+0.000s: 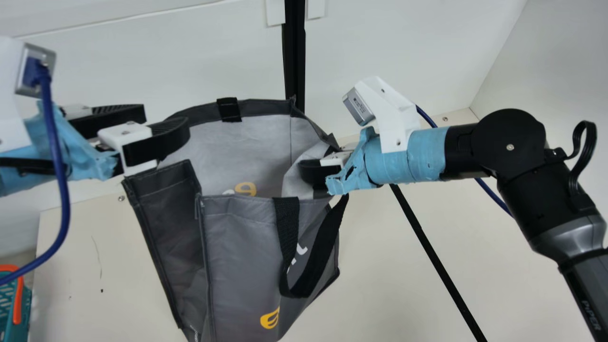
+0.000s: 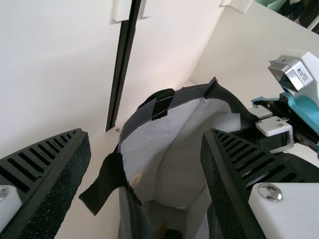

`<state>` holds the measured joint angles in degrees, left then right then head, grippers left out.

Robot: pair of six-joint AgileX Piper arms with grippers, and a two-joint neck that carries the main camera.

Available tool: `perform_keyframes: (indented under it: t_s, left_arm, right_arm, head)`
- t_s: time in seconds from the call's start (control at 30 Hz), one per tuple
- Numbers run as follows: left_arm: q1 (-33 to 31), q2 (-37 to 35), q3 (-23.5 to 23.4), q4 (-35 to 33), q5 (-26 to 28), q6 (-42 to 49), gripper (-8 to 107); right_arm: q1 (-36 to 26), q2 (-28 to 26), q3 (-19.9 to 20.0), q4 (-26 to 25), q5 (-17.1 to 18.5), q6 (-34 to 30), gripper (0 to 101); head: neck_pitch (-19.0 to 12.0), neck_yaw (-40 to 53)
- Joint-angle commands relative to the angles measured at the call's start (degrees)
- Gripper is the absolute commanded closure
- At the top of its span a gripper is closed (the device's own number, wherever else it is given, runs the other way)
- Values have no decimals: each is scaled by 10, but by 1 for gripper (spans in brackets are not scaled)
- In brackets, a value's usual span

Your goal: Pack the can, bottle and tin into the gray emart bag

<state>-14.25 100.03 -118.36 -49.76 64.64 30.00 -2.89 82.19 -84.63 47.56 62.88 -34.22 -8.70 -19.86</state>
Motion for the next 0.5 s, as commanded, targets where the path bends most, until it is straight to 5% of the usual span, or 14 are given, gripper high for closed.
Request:
perform_keyframes:
  t_s: [0.0, 0.47]
  left_arm:
    - [7, -16, 20, -7, -6, 6, 9]
    - [81, -136, 163, -26, -64, 48, 9]
  right_arm:
    - [0, 0, 0, 0, 0, 0, 101]
    - [0, 0, 0, 0, 0, 0, 101]
  head:
    - [-13, -1]
    - [-13, -1]
